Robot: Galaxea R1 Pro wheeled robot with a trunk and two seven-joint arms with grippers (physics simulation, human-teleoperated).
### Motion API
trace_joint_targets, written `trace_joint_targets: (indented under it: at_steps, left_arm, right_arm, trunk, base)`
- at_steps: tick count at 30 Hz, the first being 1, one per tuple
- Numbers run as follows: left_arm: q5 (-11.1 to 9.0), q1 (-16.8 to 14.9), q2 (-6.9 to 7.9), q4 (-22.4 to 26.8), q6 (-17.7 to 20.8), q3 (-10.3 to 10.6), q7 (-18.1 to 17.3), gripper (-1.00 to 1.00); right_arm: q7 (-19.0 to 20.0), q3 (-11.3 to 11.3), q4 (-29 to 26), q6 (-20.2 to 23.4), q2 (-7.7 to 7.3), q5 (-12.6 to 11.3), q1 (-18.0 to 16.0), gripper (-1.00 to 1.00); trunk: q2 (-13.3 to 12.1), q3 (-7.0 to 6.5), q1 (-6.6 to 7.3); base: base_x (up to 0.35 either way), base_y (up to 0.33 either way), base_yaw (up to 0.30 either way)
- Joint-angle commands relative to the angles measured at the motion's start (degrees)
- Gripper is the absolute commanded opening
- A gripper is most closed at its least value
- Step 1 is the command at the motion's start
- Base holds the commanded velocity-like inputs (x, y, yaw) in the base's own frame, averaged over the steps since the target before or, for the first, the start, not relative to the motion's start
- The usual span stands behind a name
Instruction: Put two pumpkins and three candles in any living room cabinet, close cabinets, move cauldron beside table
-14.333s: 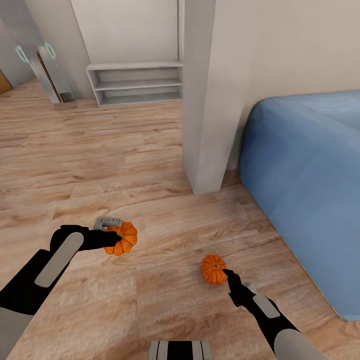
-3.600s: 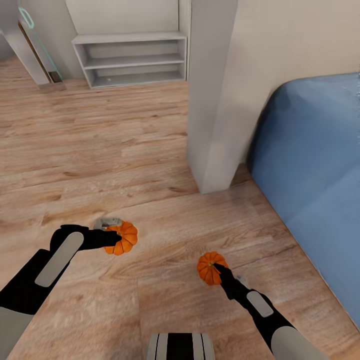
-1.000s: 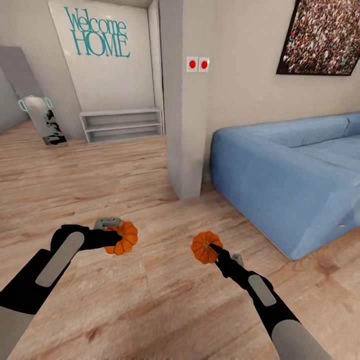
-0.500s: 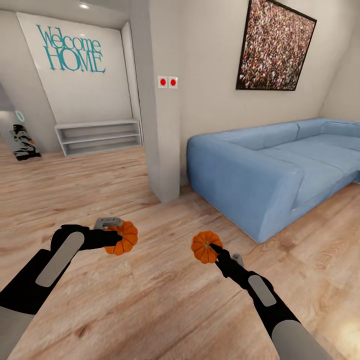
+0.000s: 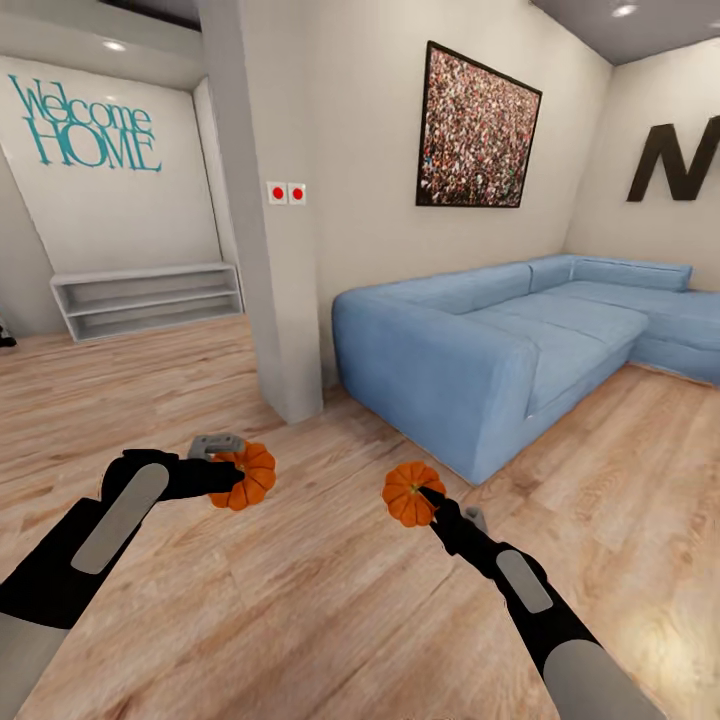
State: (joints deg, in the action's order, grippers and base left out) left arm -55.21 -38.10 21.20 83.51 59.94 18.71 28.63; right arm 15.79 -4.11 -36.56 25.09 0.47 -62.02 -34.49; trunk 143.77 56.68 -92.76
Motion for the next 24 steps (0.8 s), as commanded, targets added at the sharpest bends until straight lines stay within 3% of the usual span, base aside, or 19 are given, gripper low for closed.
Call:
trace_joint_targets:
  at_steps: [1,13,24]
  left_arm:
    - [-0.5,0.0,0.07,0.1,0.1,0.1,0.6,-1.00]
    - [-0.4,0.0,-0.02,0.1,0.1,0.1,0.6,-1.00]
    - [-0.5,0.0,-0.02,0.1,0.1,0.2,0.7,-1.00]
  right_arm:
    - [0.0,-0.3,0.0,0.5,0.05,-0.6,-0.1,-1.00]
    - [0.0,-0.3,0.0,0.5,0.04,-0.6,-0.1,-1.00]
    - [0.0,-0.3,0.0,0.5,0.05,-0.6,-0.1,-1.00]
  trunk:
    - [0.0,-0.17,0.05]
    - [-0.2,-2.84,0.36]
    - [-0.3,-5.47,0.64]
  base:
    - [-0.152,0.000,-0.271]
    - [-0.202,0.000,-0.271]
    - [-0.114,0.000,-0.271]
